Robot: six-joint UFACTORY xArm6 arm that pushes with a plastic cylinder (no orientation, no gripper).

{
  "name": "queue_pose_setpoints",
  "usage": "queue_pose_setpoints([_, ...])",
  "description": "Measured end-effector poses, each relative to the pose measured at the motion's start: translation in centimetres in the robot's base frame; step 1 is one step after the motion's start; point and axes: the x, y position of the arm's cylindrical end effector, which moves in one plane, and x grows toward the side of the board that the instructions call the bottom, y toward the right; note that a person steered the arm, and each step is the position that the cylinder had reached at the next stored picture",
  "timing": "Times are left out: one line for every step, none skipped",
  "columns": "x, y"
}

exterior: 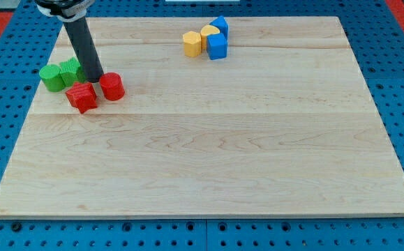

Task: Slide the red circle along with the red star down and left

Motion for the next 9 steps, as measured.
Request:
queue_pose_setpoints([-1.1, 0.6])
queue_pose_setpoints([-1.9, 2.6])
queue_pose_setpoints([-1.9, 4.4])
queue_pose_setpoints([-1.7, 5.8])
queue_pose_setpoints([-0.8, 6.2])
queue_pose_setpoints([-0.4, 6.2])
queue_pose_setpoints([0.2, 5.4])
queue_pose_setpoints([0.8, 4.5])
queue_pose_setpoints([0.8, 3.7])
